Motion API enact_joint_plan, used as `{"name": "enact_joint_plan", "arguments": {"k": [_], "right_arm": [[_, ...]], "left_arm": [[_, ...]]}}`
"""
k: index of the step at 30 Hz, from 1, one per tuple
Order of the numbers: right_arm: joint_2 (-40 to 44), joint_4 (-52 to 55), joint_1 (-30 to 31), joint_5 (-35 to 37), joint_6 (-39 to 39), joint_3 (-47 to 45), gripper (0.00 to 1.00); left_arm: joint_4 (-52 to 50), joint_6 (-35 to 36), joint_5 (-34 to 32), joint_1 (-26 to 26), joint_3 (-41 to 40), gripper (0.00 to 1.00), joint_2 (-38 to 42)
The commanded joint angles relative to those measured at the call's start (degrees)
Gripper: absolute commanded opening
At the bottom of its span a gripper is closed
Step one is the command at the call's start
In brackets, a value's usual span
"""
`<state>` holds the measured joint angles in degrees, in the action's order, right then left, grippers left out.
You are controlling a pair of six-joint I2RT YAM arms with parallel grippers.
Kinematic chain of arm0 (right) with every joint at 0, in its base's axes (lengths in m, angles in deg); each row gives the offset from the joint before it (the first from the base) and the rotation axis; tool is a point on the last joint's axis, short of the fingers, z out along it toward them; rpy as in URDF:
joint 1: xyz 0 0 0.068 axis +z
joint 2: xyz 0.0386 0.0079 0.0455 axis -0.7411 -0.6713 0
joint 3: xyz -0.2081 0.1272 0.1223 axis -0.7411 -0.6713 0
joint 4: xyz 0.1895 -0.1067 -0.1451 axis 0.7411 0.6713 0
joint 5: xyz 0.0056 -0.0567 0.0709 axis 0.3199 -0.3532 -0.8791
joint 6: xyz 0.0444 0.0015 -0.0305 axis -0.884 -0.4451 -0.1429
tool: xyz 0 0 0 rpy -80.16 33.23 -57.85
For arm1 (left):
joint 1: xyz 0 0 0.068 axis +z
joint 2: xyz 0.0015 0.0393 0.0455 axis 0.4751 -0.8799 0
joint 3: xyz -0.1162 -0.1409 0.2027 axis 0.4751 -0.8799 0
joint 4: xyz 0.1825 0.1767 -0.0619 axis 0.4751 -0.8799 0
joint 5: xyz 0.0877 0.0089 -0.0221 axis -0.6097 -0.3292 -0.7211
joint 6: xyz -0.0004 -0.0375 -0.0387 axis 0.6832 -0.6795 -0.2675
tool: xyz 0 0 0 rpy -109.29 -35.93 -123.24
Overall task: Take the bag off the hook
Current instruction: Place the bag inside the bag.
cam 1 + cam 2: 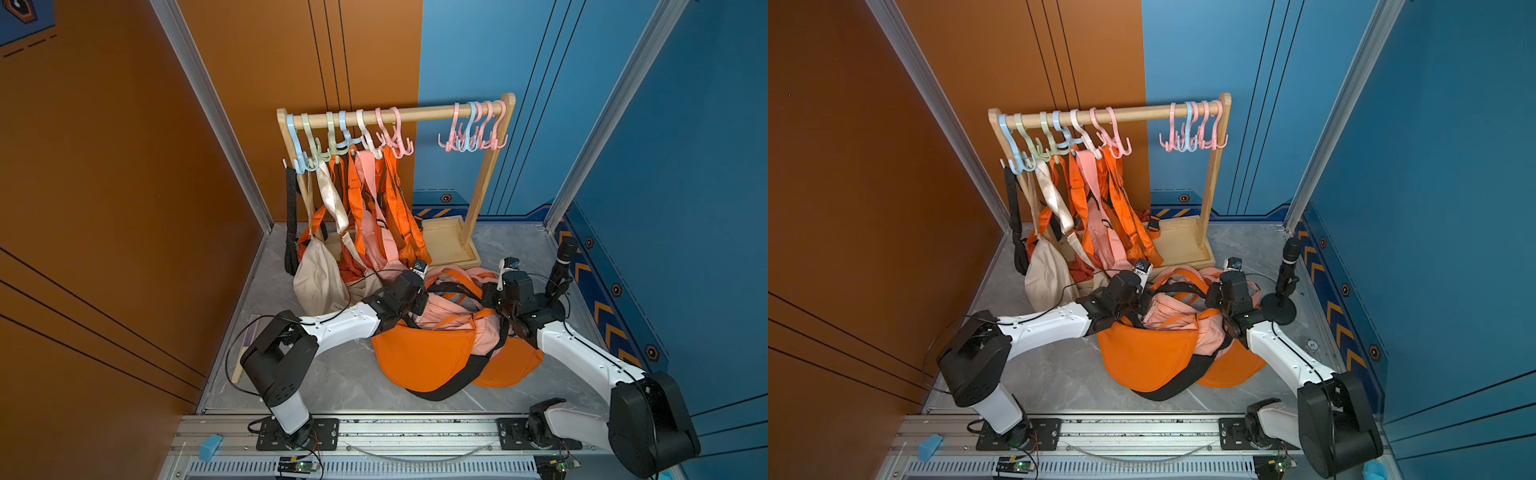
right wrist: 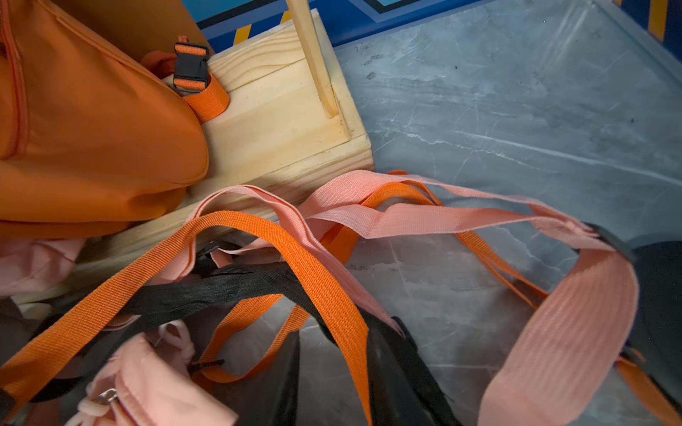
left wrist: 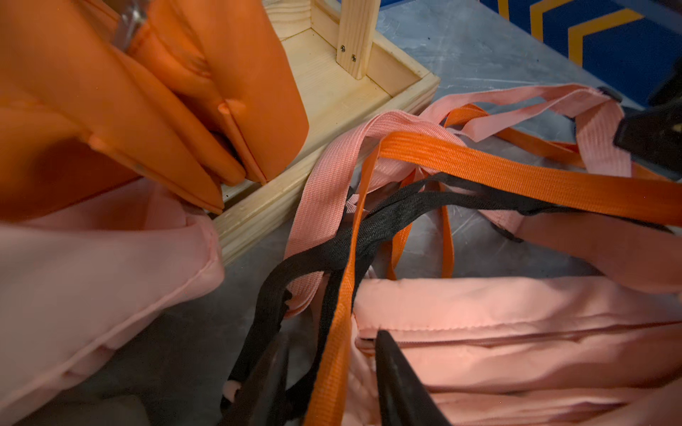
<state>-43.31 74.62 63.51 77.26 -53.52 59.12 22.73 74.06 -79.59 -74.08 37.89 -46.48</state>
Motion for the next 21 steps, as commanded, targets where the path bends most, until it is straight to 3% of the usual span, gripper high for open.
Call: {"name": "enact_joint_plan", "arguments": {"k": [1, 6, 9, 11, 15, 21], "right_arm": [[-0.33, -2.31, -0.68, -1.32, -0.62, 0.3, 0.52], [1.82, -1.73, -1.08, -2.22, -0.11, 0.66, 0.76], [4.19, -0.94, -0.92, -3.09, 1.11, 2.07, 0.84], [5.74, -0.38, -0.7, -3.85, 2.24, 3.47, 0.87], [6.62, 0.73, -0.05, -7.92, 4.33, 8.17, 0.93], [2.06, 2.34, 3.34, -12.78, 7.52, 17.7, 0.92]], "left_arm": [[0.59, -0.58, 1.18, -0.1, 1.37, 0.48, 0.15], [0.59, -0.85, 0.53, -0.42, -0.42, 0.6, 4.21], [0.06, -1.08, -0.17, -0.66, -2.34, 0.89, 8.14], [-0.37, -1.11, -0.78, -1.04, -3.43, 0.97, 11.38], [-1.43, -2.8, -0.75, -1.17, -6.19, 0.98, 18.68], [-5.83, -3.92, -2.26, -1.13, -10.09, 0.98, 29.83]]}}
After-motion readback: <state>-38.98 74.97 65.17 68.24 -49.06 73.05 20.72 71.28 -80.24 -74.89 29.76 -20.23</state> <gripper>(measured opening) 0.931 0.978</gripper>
